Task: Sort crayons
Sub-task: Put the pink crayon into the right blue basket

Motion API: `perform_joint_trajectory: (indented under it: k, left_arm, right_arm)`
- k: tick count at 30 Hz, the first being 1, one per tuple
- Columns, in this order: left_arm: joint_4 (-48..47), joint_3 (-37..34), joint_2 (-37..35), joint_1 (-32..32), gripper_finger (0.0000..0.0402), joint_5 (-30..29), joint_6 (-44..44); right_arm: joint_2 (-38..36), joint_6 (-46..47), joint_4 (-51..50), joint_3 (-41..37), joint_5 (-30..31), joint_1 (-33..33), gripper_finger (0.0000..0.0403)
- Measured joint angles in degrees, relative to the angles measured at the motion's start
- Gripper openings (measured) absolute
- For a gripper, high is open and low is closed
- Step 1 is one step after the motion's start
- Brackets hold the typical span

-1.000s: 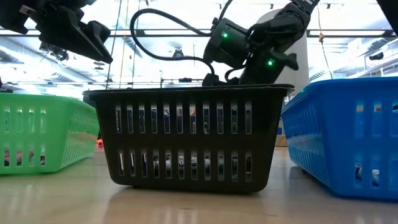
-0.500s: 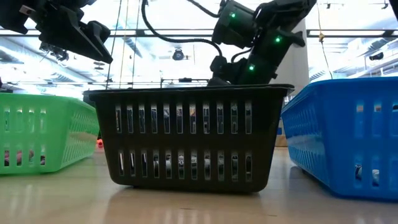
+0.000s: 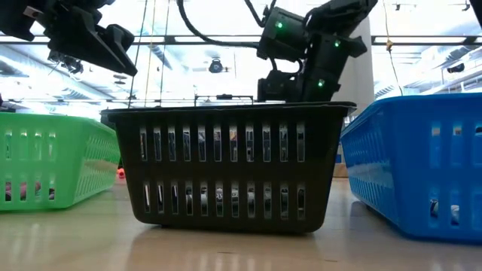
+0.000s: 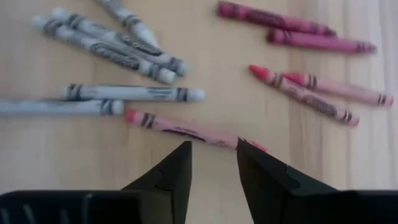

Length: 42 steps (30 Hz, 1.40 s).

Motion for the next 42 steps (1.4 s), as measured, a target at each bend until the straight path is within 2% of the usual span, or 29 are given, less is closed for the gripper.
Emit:
perform_joint_trajectory:
  k: [3,6,9,12,16,19,33,42]
  left_arm:
    - [0.38,0.00,0.01,0.00,0.0151,0.00,0.43]
    - [1.32,0.00,0.02,0.00,0.0151,-0.02,0.19]
    - [1.96,0.00,0.02,0.00,0.0151,-0.02,-1.79]
    - [1.84,0.00,0.02,0.00,0.0150,-0.02,-3.88]
    - [1.82,0.00,0.02,0.00,0.0151,-0.02,-4.85]
    - [1.82,0.00,0.02,0.00,0.0151,-0.02,-4.22]
    - [1.71,0.00,0.02,0.00,0.0151,-0.02,-3.49]
    - [1.71,0.00,0.02,0.00,0.0151,-0.02,-3.45]
  right_arm:
    - [0.86,-6.75,-1.76,2.41,-0.27,0.59,0.0147]
    - [4.40,-13.17,-7.73,6.94,-0.87,1.21,0.0149]
    - [7.35,-19.06,-14.41,12.46,3.00,2.35,0.0149]
    - [8.86,-23.71,-19.49,16.58,2.89,3.10,0.0149]
    - [8.85,-30.80,-20.01,17.97,-0.62,3.65,0.0149]
    - [8.85,-34.67,-20.15,17.99,-1.03,3.75,0.0148]
    - [8.87,-36.59,-15.09,15.03,-8.48,-0.56,0.0146]
    - [8.54,-36.26,-11.05,9.61,-9.31,-1.80,0.0146]
